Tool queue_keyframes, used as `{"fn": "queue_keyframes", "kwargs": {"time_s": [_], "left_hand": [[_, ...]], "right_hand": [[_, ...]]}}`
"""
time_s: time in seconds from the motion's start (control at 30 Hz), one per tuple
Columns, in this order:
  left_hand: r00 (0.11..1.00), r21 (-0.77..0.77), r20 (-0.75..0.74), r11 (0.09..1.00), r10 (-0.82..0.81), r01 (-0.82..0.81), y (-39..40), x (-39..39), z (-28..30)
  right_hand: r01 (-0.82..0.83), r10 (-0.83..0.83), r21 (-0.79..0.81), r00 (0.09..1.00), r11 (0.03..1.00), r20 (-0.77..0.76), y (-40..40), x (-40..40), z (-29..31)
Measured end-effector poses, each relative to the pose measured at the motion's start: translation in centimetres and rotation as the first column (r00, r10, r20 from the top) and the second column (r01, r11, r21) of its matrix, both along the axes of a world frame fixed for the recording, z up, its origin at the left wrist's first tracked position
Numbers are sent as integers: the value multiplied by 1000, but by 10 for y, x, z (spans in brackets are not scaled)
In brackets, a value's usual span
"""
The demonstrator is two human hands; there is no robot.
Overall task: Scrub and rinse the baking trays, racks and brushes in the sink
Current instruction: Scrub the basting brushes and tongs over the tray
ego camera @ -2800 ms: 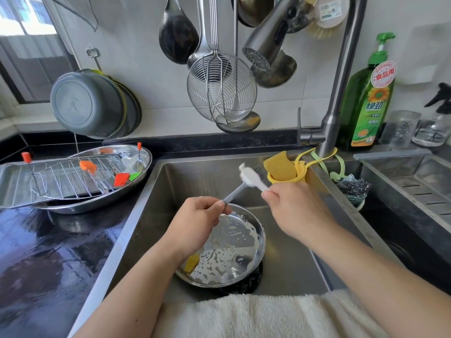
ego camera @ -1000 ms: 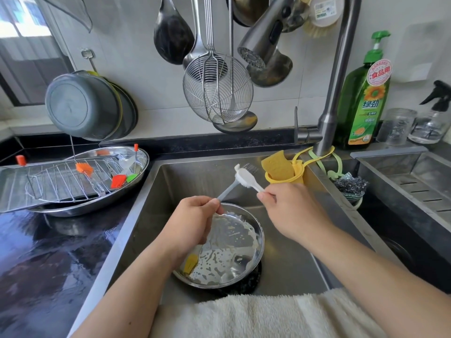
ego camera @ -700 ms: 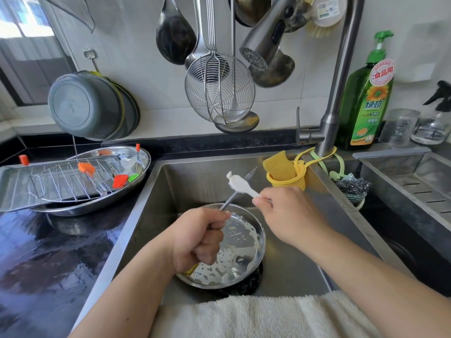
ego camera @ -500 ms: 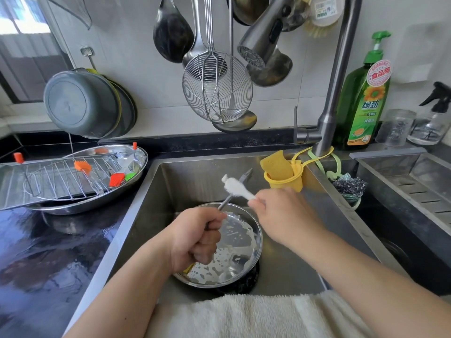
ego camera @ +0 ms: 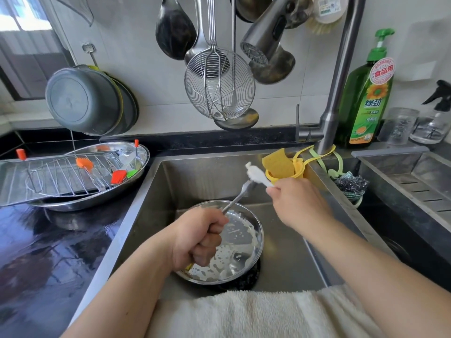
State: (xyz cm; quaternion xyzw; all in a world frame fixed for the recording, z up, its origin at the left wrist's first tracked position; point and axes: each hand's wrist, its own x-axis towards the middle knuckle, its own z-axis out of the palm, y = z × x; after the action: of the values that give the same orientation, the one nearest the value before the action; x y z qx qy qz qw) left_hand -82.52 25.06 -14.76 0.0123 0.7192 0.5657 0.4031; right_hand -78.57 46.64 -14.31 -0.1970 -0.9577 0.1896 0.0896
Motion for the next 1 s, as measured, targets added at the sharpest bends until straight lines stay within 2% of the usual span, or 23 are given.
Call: {"fn": "queue_keyframes", "kwargs": {"time_s": [0.1, 0.2, 0.3, 0.4, 0.5, 0.53, 0.57, 0.6, 0.63, 0.7, 0.73, 0.8, 0.87, 0.93, 1.0], "left_hand": [[999, -55, -33, 998, 33, -35, 0, -4, -5], [989, -267, -149, 963, 7, -47, -5, -8, -14], [944, -462, -318, 884, -85, -76, -8, -13, -24], [886, -454, -455, 879, -92, -142, -8, -23, -33], [921, -465, -375, 881, -107, -87, -14, -27, -43], [897, -586, -359, 811, -259, 0, -14, -25, -46], [853, -720, -315, 690, -416, 70, -14, -20, -47], [816, -804, -294, 590, -498, 70, -13, -15, -43], [787, -818, -325, 574, -524, 45, -11, -15, -41], [835, -677, -418, 736, -358, -23, -10, -19, -38], [852, -575, -485, 806, -197, -141, -10, -22, -40], [817, -482, -574, 826, -47, -292, -8, -21, -41], [764, -488, -641, 807, -73, -332, -9, -22, -30], [641, -401, -766, 812, -44, -424, -12, -29, -12], [450, -249, -892, 790, 38, -560, -24, -45, 12]], "right_hand": [[27, -25, -45, 999, 999, 34, 6, -1, -3], [2, 4, -69, 997, 998, 83, -1, -3, -12], [-33, 44, -66, 984, 997, 171, -4, -8, -19], [-98, 116, -89, 969, 991, 220, -9, -9, -18], [-180, 208, -131, 946, 975, 249, -17, -7, -17], [-202, 233, -139, 936, 969, 264, -19, -7, -17], [-225, 256, -142, 927, 964, 274, -20, -6, -17], [-246, 277, -143, 920, 959, 277, -21, -5, -16], [-265, 295, -143, 914, 954, 279, -22, -4, -15], [-299, 328, -143, 901, 944, 284, -25, -1, -13], [-315, 343, -139, 895, 939, 286, -26, -1, -13], [-353, 379, -139, 882, 925, 279, -29, 0, -15], [-402, 425, -140, 867, 905, 260, -30, 0, -17], [-429, 452, -141, 857, 892, 249, -29, -1, -18], [-435, 460, -152, 856, 888, 237, -28, -2, -19]]}}
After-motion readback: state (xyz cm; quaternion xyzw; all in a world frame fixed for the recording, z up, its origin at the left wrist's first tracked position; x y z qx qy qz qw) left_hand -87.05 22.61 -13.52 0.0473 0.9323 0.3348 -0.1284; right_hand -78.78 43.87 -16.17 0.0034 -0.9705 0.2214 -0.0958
